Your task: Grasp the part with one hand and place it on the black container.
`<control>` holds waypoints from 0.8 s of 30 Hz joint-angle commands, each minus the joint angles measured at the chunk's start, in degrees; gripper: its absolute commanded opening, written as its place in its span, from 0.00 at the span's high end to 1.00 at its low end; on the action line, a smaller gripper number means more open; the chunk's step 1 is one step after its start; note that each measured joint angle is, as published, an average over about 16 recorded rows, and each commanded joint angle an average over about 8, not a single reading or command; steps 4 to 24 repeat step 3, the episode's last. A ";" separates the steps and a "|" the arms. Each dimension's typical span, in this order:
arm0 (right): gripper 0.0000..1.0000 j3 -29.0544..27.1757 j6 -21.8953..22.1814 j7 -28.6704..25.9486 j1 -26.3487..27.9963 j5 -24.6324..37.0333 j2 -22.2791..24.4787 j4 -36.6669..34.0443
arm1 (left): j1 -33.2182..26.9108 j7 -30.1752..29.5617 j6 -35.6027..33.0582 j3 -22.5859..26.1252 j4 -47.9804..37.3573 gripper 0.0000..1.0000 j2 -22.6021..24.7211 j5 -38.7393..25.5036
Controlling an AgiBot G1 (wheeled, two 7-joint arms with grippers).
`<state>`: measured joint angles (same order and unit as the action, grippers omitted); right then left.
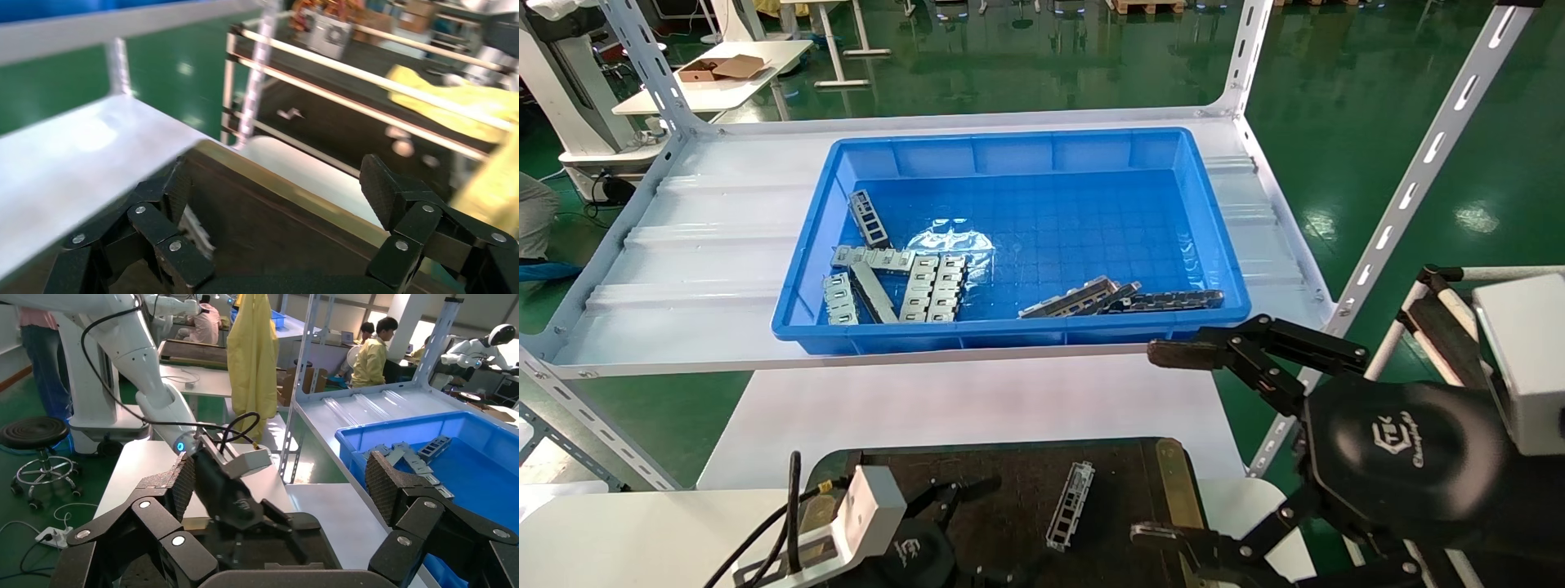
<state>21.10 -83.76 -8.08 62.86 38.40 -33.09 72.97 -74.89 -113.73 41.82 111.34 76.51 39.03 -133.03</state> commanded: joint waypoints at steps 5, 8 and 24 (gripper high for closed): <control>0.00 0.00 0.00 0.00 0.00 0.00 0.00 0.00 | -4.30 -8.89 3.80 4.98 -1.04 0.00 -1.09 -7.77; 0.00 0.00 0.00 0.00 0.00 0.00 0.00 0.00 | -4.30 -8.89 3.80 4.98 -1.04 0.00 -1.09 -7.77; 0.00 0.00 0.00 0.00 0.00 0.00 0.00 0.00 | -4.30 -8.89 3.80 4.98 -1.04 0.00 -1.09 -7.77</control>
